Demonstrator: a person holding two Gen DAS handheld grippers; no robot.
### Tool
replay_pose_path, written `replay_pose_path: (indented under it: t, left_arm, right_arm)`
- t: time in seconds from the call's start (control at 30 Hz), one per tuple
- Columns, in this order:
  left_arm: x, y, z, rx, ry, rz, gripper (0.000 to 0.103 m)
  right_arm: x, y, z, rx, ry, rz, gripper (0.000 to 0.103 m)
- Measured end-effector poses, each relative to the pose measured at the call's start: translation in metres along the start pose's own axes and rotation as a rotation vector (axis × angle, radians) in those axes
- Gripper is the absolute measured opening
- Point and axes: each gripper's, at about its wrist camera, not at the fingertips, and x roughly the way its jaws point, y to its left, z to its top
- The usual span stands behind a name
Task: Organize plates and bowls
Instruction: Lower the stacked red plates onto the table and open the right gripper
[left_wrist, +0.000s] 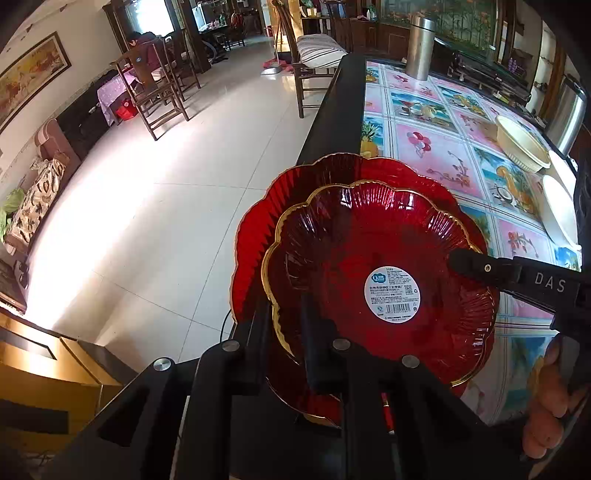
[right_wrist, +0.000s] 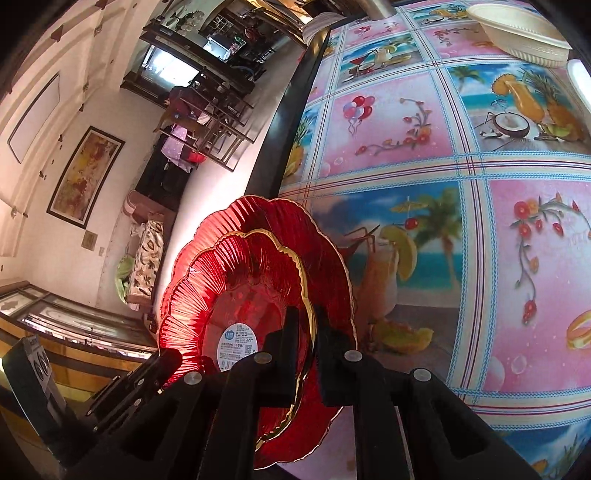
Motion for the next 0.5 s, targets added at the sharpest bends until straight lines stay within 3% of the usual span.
replay_pose_path:
  t: [0.27, 0.5]
  left_arm:
    - [-0.007, -0.009, -0.001, 0.059, -0.071, 0.125, 0.017]
    - [-0.014, -0.003, -0.002, 0.013, -0.093, 0.096, 0.017]
  right_arm:
    - [0.001, 0.022, -0.003, -0.14, -0.029, -0.125, 0.01]
    - [-0.002, 0.036, -0.01, -0.271, -0.044, -0.228, 0.013]
